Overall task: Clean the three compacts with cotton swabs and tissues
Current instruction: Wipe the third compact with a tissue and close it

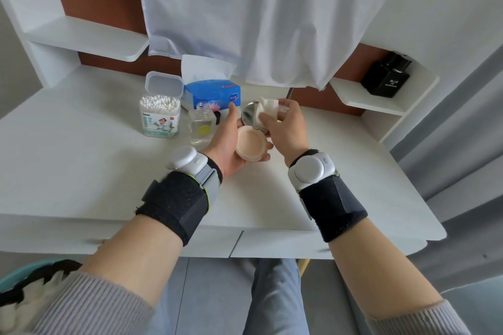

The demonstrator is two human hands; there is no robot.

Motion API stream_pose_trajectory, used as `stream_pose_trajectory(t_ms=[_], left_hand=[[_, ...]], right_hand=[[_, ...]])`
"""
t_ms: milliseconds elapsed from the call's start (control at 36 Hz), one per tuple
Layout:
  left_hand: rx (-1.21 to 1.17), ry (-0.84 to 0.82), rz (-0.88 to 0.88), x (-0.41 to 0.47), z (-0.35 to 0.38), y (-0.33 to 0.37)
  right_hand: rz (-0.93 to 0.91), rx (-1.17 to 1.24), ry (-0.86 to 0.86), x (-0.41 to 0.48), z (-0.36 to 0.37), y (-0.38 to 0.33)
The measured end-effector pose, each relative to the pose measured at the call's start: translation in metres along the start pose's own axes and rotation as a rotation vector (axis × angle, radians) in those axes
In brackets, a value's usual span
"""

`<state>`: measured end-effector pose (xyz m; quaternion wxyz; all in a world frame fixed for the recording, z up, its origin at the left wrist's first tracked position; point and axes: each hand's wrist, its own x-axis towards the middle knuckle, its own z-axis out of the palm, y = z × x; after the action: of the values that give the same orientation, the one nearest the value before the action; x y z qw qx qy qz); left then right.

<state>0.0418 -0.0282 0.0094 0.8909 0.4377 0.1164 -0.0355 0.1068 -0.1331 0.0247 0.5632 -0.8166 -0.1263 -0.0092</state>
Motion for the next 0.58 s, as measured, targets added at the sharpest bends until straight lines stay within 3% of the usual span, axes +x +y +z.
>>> stream_pose_trajectory(t_ms=[389,500,583], left_hand=[[0.043,-0.028,0.016,-0.005,0.006,0.000],[0.038,-0.027,0.007,-0.004,0.004,0.000],[0.035,-0.014,0.016,-0.002,0.002,0.000]], right_hand=[[-0.106,-0.266,0.142,0.008,0.006,-0.001],[-0.027,-0.095,0.210,0.005,0.007,0.003],[0.103,0.122,0.167,0.007,0.003,0.005]])
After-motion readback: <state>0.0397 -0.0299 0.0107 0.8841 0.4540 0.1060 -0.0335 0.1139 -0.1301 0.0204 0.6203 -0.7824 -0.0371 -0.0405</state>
